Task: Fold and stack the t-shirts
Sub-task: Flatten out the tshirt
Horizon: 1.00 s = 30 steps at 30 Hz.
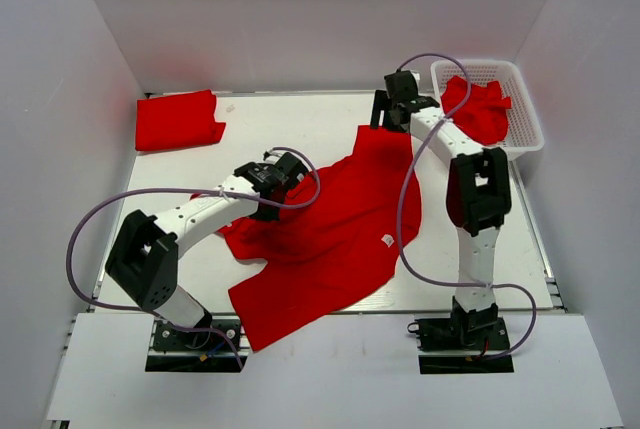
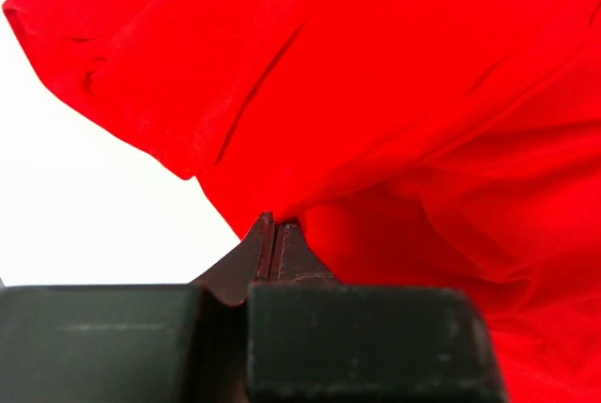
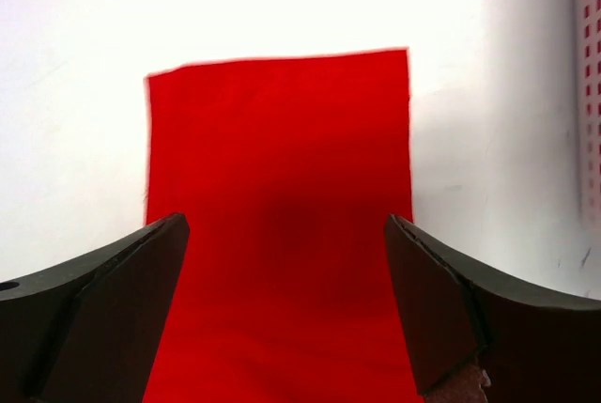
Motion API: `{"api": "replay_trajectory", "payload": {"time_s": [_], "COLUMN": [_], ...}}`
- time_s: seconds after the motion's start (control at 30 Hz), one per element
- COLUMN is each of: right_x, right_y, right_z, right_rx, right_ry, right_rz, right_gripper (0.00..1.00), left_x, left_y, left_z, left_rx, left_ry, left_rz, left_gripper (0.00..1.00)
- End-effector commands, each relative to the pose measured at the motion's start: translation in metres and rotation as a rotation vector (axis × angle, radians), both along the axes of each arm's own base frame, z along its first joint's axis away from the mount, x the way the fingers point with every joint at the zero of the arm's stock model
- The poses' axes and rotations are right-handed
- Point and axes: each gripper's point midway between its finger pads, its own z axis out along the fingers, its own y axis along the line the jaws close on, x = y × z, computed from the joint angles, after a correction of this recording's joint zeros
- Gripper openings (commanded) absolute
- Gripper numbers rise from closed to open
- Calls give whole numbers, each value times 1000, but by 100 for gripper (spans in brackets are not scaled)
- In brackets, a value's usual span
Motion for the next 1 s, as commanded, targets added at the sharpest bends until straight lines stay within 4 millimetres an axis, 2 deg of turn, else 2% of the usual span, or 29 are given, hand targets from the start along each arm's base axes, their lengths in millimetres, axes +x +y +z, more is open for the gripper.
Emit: {"api": "replay_trajectory", "payload": {"time_s": [0.0,0.03,0.13,0.23,0.43,0.47,0.57,0.87,0.9,0.97], "right_x": [25,31,39,47,57,57,59,59,57,57], "right_y": [-27,-29,-38,-44,-57,-49,-45,-52,-47,-49], "right_z": [9,-3,-8,-28,-46,-48,-59,-91,-95,-95], "right_rx": [-106,-130,-161,-168,-144,-132,-117,-57,-37,-39], "right_ry": [-44,-33,-34,-10,9,9,20,75,90,91], "right_rz": [-116,-133,-147,-142,-129,-103,-67,-87,-67,-71], "right_gripper": [90,90,90,90,90,90,90,90,86,84], "left_x": [12,13,15,13,12,13,14,15,15,13], "left_y": [2,3,3,4,5,4,5,4,4,6], "left_z": [27,30,34,33,27,30,28,28,28,30], "left_rx": [-11,-4,-3,-3,16,10,23,23,23,20], "left_ry": [-83,-88,-100,-96,-74,-81,-80,-76,-76,-77], "left_rz": [30,32,35,46,45,46,48,56,56,64], "left_gripper": [0,0,0,0,0,0,0,0,0,0]}}
